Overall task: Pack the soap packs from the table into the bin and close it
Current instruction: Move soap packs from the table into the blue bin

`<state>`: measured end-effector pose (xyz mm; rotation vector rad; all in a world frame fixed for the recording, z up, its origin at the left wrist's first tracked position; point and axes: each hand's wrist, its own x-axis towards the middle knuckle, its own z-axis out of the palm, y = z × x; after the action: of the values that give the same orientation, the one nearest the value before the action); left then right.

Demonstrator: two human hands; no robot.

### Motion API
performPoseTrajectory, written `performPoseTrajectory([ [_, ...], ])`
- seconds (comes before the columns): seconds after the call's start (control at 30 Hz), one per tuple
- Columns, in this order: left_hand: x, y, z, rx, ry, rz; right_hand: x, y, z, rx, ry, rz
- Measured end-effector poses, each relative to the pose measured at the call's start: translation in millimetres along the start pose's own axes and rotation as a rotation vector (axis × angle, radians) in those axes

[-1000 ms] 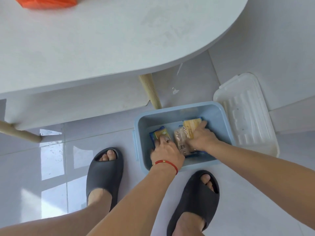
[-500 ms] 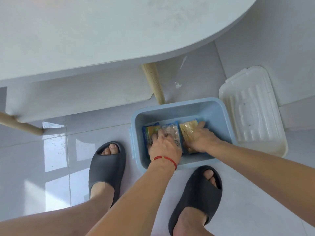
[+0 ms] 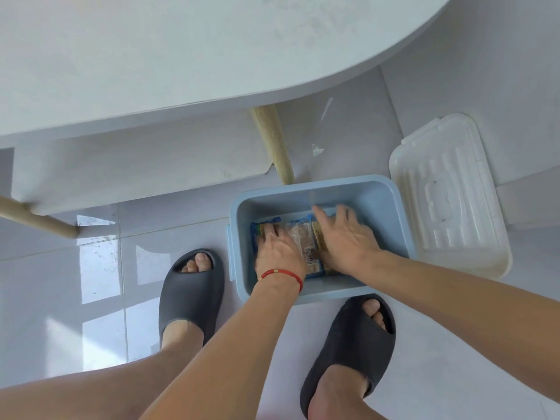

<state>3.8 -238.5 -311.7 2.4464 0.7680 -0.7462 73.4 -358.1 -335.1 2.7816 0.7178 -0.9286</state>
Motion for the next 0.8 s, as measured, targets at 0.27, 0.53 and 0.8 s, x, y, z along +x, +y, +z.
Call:
performPoseTrajectory([
  [0.27,-5.1,-4.7,-1.2,-0.039,-0.105,-0.022,17.9,-29.7,2.9,-0.013,-0.005,-0.137],
  [0.53,-6.6,2.7,3.5,-0.116,0.090,-0.069,-12.4,11.7,-37.4,0.538,0.012,-0.150],
  [0.8,11.3,42.2,30.9,0.051,-0.046,0.624,-26.5,40.3,-78.3,0.122,-0.038,0.030],
])
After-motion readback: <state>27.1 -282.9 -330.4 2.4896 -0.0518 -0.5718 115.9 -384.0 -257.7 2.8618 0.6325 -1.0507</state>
